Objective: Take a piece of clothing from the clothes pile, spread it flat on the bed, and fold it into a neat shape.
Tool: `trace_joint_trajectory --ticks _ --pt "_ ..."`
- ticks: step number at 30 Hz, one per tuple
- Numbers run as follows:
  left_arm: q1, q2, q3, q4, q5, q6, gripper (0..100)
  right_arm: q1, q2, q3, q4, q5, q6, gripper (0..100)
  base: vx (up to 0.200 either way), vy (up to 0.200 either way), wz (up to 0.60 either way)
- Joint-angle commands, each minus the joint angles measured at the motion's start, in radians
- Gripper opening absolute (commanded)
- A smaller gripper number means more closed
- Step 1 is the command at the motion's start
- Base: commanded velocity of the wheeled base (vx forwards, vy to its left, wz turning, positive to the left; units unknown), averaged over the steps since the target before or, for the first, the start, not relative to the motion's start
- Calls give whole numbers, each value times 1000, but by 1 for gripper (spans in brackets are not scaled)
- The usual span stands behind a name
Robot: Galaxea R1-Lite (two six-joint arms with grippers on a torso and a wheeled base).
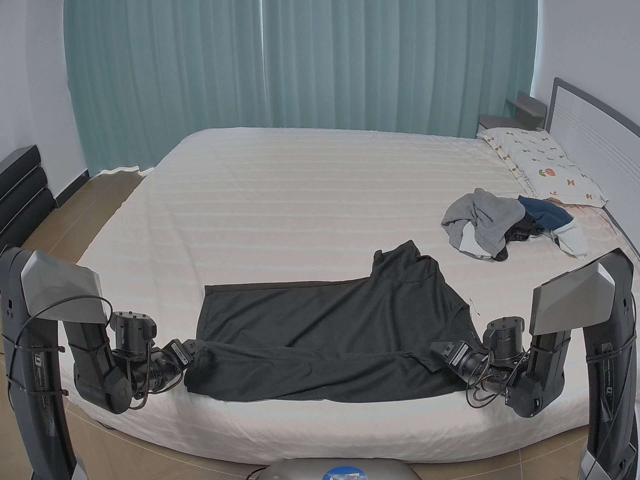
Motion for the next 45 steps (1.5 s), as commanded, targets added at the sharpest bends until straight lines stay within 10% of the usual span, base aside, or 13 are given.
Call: trace_joint_trajectory --ticks 1,34,35,45 --pt "0 2 0 -1 0 -2 100 4 5 2 -1 -6 0 0 0 0 0" --pt "0 2 0 -1 2 1 100 52 -72 209 -81 -52 20 0 0 0 0" --pt "0 2 0 -1 2 1 100 54 -67 218 -81 -51 14 100 0 0 0" --pt "0 4 0 -1 0 1 100 6 -135 255 -104 -41 -26 100 0 0 0"
